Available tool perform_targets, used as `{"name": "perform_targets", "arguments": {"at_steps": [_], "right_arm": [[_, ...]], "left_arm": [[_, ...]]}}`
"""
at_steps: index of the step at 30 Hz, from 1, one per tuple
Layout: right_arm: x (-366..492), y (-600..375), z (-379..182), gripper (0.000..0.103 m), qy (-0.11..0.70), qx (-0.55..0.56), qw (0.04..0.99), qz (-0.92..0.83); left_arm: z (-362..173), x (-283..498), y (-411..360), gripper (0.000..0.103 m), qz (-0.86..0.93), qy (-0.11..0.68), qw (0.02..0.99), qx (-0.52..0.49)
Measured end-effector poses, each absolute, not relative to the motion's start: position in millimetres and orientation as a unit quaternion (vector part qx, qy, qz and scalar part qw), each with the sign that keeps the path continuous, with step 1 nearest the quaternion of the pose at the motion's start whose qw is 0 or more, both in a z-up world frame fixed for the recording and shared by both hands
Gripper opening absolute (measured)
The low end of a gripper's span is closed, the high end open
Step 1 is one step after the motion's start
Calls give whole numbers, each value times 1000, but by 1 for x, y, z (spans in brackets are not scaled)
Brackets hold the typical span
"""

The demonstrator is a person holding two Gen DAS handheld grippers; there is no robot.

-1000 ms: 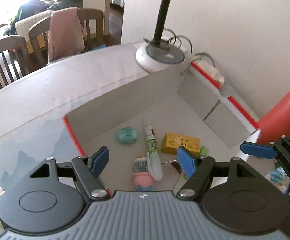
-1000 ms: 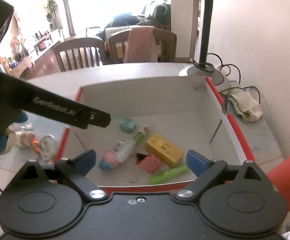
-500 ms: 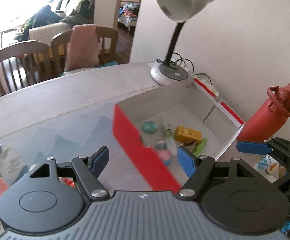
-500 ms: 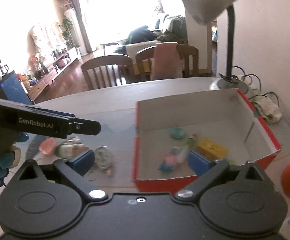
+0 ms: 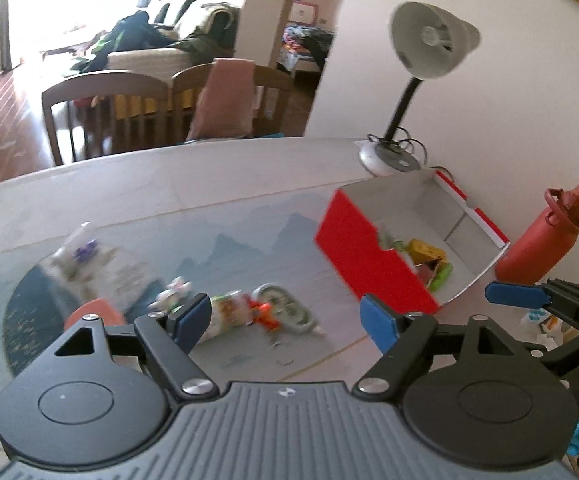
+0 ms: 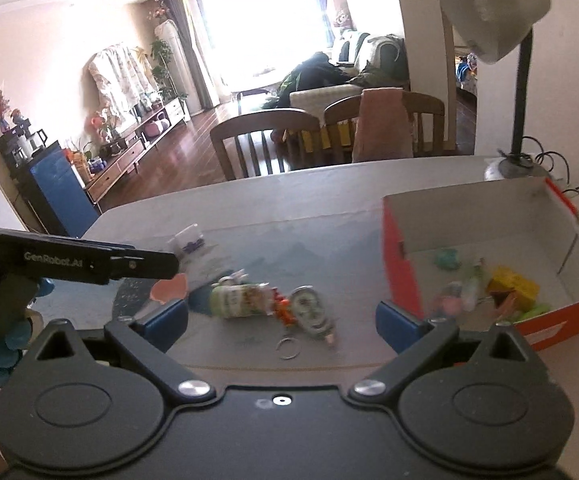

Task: Organize rigid objects
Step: 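Withdraw both tools from the box back over the table items, then grasp the pink heart bowl with the left tool while the right tool grasps the green-capped jar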

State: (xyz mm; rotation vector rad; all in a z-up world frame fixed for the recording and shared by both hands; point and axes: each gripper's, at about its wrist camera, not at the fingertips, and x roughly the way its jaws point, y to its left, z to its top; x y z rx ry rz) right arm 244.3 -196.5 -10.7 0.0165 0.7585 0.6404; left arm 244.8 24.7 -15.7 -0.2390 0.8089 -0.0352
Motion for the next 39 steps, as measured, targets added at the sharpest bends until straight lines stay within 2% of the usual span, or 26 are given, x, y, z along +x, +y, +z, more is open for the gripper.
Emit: {"name": "perform_targets", "arguments": {"at_steps": [8,14,27,34,39], "right_arm": [[233,-156,-26,100,369,-17,879,302],[233,-135,-43,100,357,-51,886,291],[265,-89,-79,99,380,-73,876,287],[280,-57,-103,94,396,-91,864,296],[292,-38,-119,84,398,-103,866,284]], "left_arm": [[-27,213,69,85,1,380,918,-113],[-43,202,98,101,8,371,920,-125],[-104,220,142,101,64,368,918,-134],[-144,239,154,101,91,371,917,-114],[-167,252,161,101,101,380,914,-99]]}}
